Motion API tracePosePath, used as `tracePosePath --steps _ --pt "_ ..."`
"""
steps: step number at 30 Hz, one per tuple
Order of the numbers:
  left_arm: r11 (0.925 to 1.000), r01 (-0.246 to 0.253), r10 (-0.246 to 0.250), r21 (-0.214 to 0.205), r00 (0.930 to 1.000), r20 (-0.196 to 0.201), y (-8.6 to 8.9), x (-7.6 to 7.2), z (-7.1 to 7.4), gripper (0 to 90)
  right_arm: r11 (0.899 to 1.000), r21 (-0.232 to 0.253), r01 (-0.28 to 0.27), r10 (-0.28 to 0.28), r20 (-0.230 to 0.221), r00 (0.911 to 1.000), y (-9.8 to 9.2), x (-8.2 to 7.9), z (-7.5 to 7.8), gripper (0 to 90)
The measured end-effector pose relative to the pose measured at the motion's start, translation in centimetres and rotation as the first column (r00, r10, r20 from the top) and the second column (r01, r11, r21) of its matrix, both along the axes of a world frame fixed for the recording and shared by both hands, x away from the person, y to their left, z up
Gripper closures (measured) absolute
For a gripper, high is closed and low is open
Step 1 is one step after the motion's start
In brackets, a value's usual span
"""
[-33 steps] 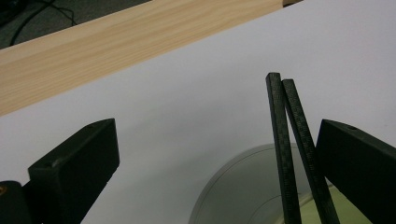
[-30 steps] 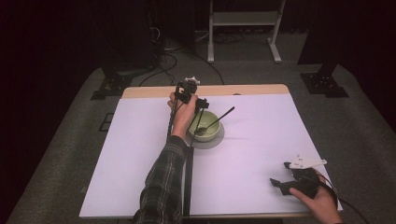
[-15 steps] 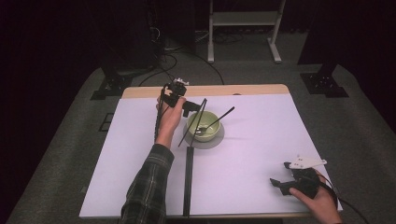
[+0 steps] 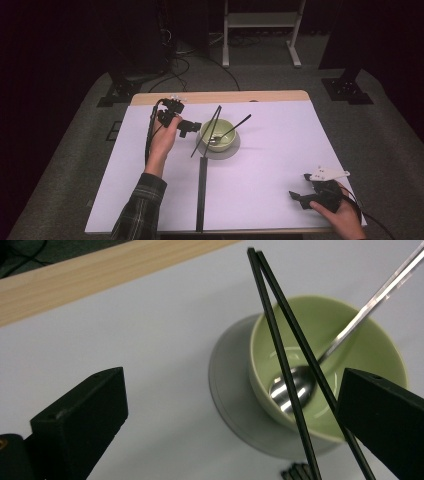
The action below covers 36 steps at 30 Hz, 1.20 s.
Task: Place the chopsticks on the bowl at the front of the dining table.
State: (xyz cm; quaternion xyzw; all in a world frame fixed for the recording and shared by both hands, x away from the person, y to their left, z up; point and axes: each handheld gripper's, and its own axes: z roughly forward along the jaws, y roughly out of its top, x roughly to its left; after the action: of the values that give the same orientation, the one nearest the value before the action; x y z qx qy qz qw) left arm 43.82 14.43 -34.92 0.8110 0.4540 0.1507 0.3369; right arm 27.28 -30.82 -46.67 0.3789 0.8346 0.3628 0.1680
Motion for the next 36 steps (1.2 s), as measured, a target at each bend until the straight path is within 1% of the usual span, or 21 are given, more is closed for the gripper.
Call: tracePosePath --steps 3,4,6,8,10,12,16,17,20,22,23,25,29,32,35,36 --pt "0.9998 0.017 -0.017 -0.004 0.9998 -0.004 0.6 -1.2 -0.5 0.0 1.000 0.001 0.000 0.000 -0.001 1.0000 0.0 0.0 0.0 12.3" --pt "0.9998 0.017 -0.017 -0.012 0.9998 0.000 0.7 -1.6 -0.7 0.0 1.000 0.001 0.001 -0.001 -0.001 1.0000 0.0 0.0 0.0 12.3" --pt "0.9997 0.021 -0.021 -0.012 0.9998 0.000 1.1 -2.2 -0.9 0.0 1.000 0.001 0.001 -0.001 -0.002 1.0000 0.0 0.0 0.0 12.3" --pt "0.9997 0.024 -0.024 -0.004 0.9997 -0.004 1.4 -2.8 -1.2 0.0 1.000 0.001 0.001 -0.001 -0.002 1.0000 0.0 0.0 0.0 12.3" --pt "0.9996 0.024 -0.024 -0.011 0.9997 -0.005 1.7 -3.3 -1.5 0.0 1.000 0.000 0.000 0.000 0.000 1.0000 0.0 0.0 0.0 12.3" --pt "0.9998 0.019 -0.019 -0.003 0.9998 -0.002 2.0 -3.8 -1.9 0.0 1.000 0.000 0.000 0.000 0.000 1.0000 0.0 0.0 0.0 12.3" --pt "0.9999 0.010 -0.010 0.008 0.9999 -0.009 2.6 -4.5 -2.7 0.0 1.000 0.000 0.001 -0.001 -0.001 1.0000 0.0 0.0 0.0 12.3" --pt "1.0000 0.006 -0.006 -0.005 0.9999 -0.011 2.8 -4.7 -3.0 0.0 1.000 0.000 0.000 0.000 0.000 1.0000 0.0 0.0 0.0 12.3" --pt "1.0000 0.006 -0.006 0.001 0.9998 -0.021 3.2 -4.9 -3.6 0.0 1.000 0.000 0.000 0.000 -0.001 1.0000 0.0 0.0 0.0 12.3" --pt "0.9999 0.006 -0.007 -0.009 0.9995 -0.031 3.4 -5.0 -3.8 0.0 1.000 0.001 0.001 -0.001 -0.002 1.0000 0.0 0.0 0.0 12.3" --pt "1.0000 0.005 -0.005 -0.003 0.9996 -0.027 3.5 -5.0 -3.9 0.0 1.000 0.000 0.001 -0.001 -0.002 1.0000 0.0 0.0 0.0 12.3" --pt "1.0000 0.007 -0.007 0.000 0.9994 -0.034 3.5 -5.0 -4.1 0.0 1.000 0.000 0.001 -0.001 -0.001 1.0000 0.0 0.0 0.0 12.3" --pt "0.9999 0.014 -0.014 0.002 0.9990 -0.042 3.3 -4.9 -4.7 0.0 1.000 0.000 0.001 -0.001 -0.002 1.0000 0.0 0.0 0.0 12.2" --pt "0.9996 0.026 -0.025 0.015 0.9985 -0.048 3.0 -4.9 -4.8 0.0 1.000 0.000 0.001 -0.001 -0.001 1.0000 0.0 0.0 0.0 12.2" --pt "0.9993 0.038 -0.038 0.002 0.9980 -0.051 2.7 -4.9 -4.9 0.0 1.000 0.000 0.001 -0.001 -0.002 1.0000 0.0 0.0 0.0 12.2" --pt "0.9990 0.043 -0.043 0.006 0.9976 -0.055 2.6 -4.9 -4.9 0.0 1.000 0.000 0.001 -0.001 -0.001 1.0000 0.0 0.0 0.0 12.2"
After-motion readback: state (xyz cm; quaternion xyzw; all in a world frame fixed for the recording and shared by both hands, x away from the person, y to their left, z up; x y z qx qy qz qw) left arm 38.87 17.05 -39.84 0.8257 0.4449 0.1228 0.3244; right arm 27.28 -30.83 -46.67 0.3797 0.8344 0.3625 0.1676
